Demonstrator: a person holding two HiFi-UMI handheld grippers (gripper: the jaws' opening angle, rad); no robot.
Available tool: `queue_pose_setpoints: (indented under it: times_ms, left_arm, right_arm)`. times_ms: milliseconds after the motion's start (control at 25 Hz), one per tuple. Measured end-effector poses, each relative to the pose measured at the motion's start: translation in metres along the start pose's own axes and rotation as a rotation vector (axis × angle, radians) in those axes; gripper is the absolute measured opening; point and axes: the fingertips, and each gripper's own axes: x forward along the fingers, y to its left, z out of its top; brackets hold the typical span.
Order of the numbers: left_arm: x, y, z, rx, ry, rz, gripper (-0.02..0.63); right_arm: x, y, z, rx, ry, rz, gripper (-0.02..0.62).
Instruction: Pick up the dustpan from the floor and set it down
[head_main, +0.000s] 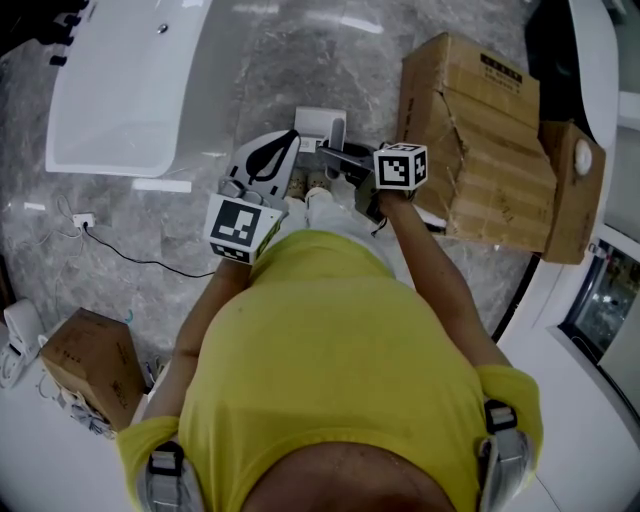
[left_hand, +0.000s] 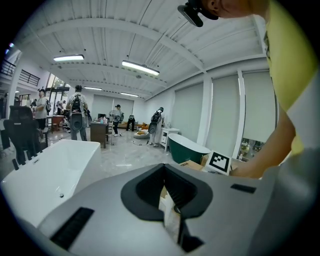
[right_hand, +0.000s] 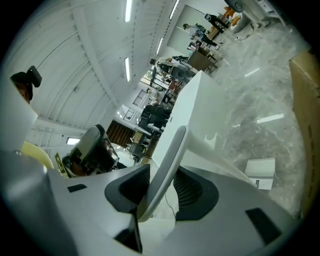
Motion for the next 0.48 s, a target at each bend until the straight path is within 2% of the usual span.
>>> queue_pose_setpoints:
  times_ms: [200,480]
  left_arm:
    - [0.002,-0.001,-0.001,0.002,0.008,-0.003,0.002]
    - [0.005,-0.004,-0.001,0.0,0.007,-0.018,0.002]
  right_arm:
    - [0.005,-0.015,-0.008,-0.011,0.028,-0.022,0.144]
    - [0.009,-0.032,-0.019,-0.053,0.088,-0.1,0.161]
